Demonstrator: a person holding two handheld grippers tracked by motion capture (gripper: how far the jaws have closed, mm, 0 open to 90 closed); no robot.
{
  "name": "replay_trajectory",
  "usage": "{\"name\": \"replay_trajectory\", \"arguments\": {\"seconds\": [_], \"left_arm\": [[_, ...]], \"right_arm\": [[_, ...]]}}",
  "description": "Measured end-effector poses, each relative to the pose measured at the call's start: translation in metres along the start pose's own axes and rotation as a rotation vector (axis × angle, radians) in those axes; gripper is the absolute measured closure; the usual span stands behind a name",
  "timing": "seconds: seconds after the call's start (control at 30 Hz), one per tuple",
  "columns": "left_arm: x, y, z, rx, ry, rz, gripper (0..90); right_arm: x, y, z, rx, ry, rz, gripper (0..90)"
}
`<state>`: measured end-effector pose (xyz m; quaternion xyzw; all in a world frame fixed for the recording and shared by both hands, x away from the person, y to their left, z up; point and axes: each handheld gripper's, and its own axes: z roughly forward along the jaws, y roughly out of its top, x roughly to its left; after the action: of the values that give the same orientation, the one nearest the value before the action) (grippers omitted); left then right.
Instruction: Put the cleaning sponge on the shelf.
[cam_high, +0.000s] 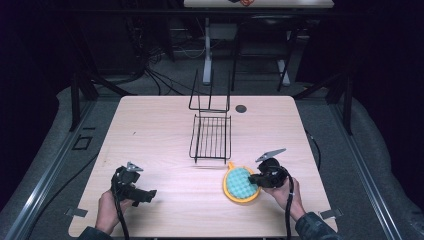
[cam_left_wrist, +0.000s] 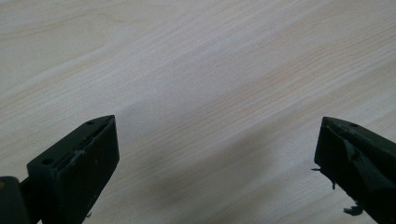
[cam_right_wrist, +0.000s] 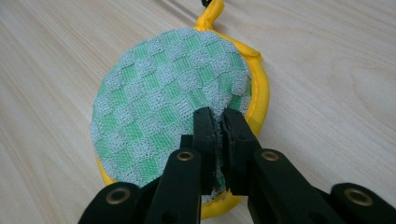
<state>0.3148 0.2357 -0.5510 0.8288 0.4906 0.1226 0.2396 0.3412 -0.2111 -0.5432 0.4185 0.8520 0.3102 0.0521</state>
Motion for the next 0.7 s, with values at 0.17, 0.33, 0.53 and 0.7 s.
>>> {"name": "replay_trajectory", "arguments": {"seconds": [0.17,0.33,0.53,0.7], "left_arm": [[-0.001,0.000,0.001,-0.006,0.004,0.002,0.0],[0.000,0.000,0.000,-0.003,-0.002,0.000,0.0],[-0.001,0.000,0.000,-0.001,-0.004,0.001,0.0],[-0.001,-0.001,0.000,-0.002,0.000,-0.001,0.0]], "right_arm": [[0.001,0.001,-0.004,-0.014,0.005,-0.012,85.7],[0.005,0.003,-0.012,-0.037,0.005,-0.018,86.2],[0.006,0.004,-0.016,-0.056,0.011,-0.022,86.5],[0.007,0.005,-0.020,-0.062,0.013,-0.019,86.6]]}}
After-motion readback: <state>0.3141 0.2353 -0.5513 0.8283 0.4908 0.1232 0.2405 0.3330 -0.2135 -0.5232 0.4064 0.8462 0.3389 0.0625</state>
